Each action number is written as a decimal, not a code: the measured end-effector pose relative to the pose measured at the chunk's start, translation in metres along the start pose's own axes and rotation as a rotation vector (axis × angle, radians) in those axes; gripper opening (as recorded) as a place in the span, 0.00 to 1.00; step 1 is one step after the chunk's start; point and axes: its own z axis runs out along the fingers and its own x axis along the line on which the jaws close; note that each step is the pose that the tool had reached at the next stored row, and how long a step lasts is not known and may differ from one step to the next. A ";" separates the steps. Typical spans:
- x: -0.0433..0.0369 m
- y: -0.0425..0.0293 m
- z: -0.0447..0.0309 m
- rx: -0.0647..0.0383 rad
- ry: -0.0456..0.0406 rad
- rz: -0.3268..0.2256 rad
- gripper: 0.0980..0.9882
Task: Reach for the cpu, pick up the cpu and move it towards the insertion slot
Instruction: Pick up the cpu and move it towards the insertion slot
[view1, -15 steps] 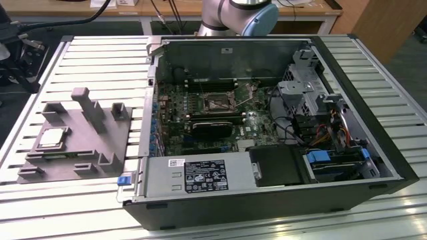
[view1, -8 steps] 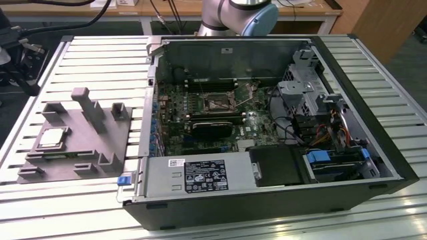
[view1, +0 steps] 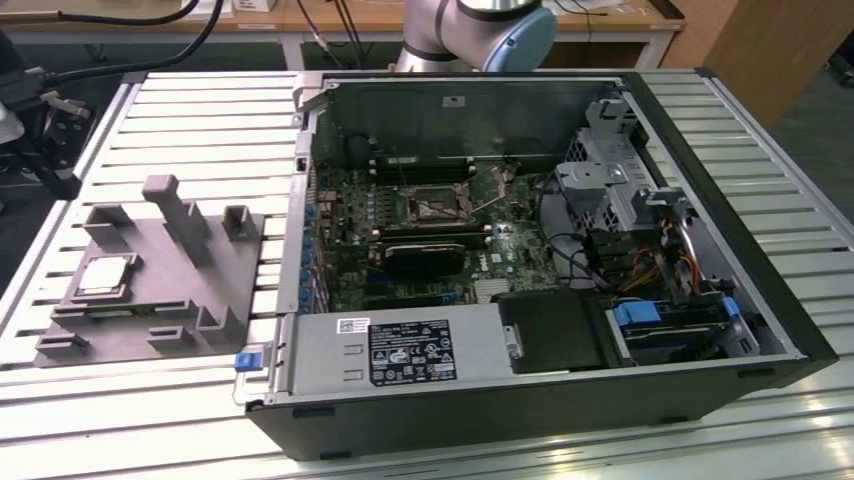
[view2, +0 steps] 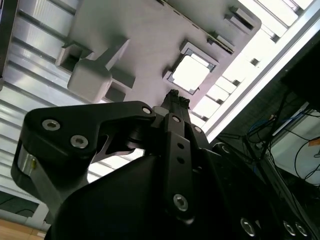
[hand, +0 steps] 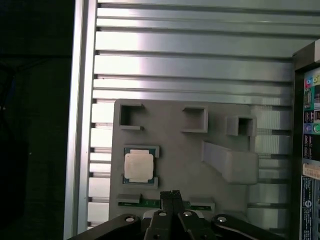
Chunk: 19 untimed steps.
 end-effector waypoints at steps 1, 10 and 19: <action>0.0006 0.0000 0.0012 0.000 0.0000 0.000 0.01; 0.0057 -0.0005 0.0137 0.000 0.0000 0.000 0.01; 0.0097 -0.0011 0.0297 0.000 0.0000 0.000 0.01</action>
